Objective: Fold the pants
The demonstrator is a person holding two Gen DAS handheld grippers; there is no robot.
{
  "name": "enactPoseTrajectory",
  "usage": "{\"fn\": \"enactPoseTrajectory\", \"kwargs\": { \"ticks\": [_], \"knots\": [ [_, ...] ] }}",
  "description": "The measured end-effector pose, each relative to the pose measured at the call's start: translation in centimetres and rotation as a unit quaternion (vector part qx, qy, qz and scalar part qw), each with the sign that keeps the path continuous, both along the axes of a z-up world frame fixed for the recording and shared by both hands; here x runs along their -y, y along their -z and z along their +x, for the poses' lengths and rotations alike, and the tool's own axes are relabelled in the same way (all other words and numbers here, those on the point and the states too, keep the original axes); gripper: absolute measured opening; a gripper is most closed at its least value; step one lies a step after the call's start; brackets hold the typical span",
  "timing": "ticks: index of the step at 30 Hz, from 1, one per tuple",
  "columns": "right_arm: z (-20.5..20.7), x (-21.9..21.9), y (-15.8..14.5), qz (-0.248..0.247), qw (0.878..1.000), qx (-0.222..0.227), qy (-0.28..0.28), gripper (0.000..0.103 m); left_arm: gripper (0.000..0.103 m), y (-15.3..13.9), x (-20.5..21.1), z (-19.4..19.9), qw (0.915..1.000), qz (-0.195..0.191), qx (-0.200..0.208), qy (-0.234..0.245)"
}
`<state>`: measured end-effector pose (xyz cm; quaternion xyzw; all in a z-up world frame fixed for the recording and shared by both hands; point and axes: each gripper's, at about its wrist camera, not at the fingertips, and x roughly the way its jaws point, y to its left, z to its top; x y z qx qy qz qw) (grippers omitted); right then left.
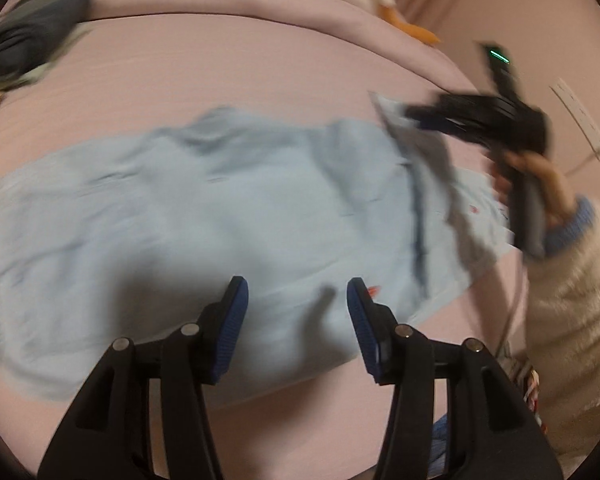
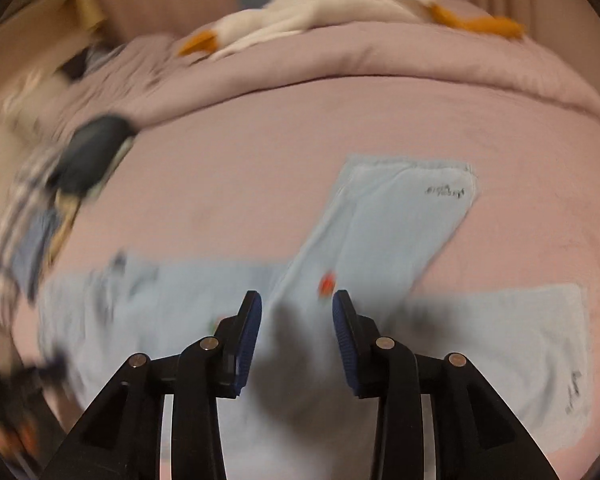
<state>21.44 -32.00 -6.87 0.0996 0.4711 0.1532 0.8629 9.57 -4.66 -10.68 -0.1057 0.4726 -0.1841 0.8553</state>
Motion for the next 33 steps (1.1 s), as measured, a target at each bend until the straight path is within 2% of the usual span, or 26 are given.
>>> {"fn": "enactPoseTrajectory", "kwargs": {
  "ticks": [3,6,9,11,12,15,17,18,20,23,25,27,29,33],
  "knots": [
    [4.1,-1.3,1.1,-0.012,1.0,-0.025,0.012,0.037,0.051,0.1,2.8,1.2,0.9995,-0.005,0.005,0.03],
    [6.5,-3.0,1.8,-0.057,0.997,-0.048,0.023,0.037,0.051,0.6,4.5,1.9,0.9988,-0.008,-0.005,0.048],
    [7.8,-3.8,3.3,-0.075,0.994,-0.075,0.027,0.037,0.051,1.5,6.1,1.9,0.9979,0.006,-0.016,0.063],
    [7.9,-3.9,3.9,-0.087,0.993,-0.076,0.025,0.027,0.051,1.9,6.2,1.4,0.9973,0.016,-0.019,0.069],
    [7.8,-3.6,4.0,-0.095,0.993,-0.071,0.027,0.013,0.051,2.1,6.4,1.3,0.9971,0.02,-0.02,0.07],
    [6.5,-1.8,3.4,-0.053,0.996,-0.059,0.039,0.004,0.051,2.2,6.8,1.2,0.9969,0.022,-0.019,0.073],
    [4.9,0.1,2.3,-0.028,0.998,-0.035,0.051,0.004,0.051,2.2,6.8,1.0,0.9969,0.021,-0.018,0.074],
    [3.3,1.7,1.1,0.006,0.998,-0.014,0.058,0.004,0.051,2.2,7.0,0.9,0.9967,0.022,-0.017,0.076],
    [0.8,4.1,-0.4,0.038,0.997,0.015,0.072,0.004,0.051,2.3,7.2,0.8,0.9965,0.024,-0.016,0.078],
    [-4.8,8.5,-2.4,0.096,0.987,0.07,0.109,0.004,0.051,2.3,7.2,0.1,0.9962,0.027,-0.016,0.082],
    [-8.5,11.5,-2.8,0.125,0.977,0.098,0.141,0.004,0.051,1.9,6.8,-0.2,0.9958,0.03,-0.016,0.085],
    [-10.9,14.0,-2.2,0.143,0.968,0.107,0.178,0.004,0.051,1.6,7.1,-0.3,0.9945,0.04,-0.015,0.096],
    [-11.5,15.3,-0.7,0.163,0.958,0.101,0.215,0.004,0.051,1.1,7.4,-0.6,0.993,0.048,-0.014,0.107],
    [-13.3,18.5,6.4,0.209,0.938,0.021,0.277,0.004,0.054,0.7,9.6,-1.3,0.9857,0.096,0.007,0.139]
  ]
}}
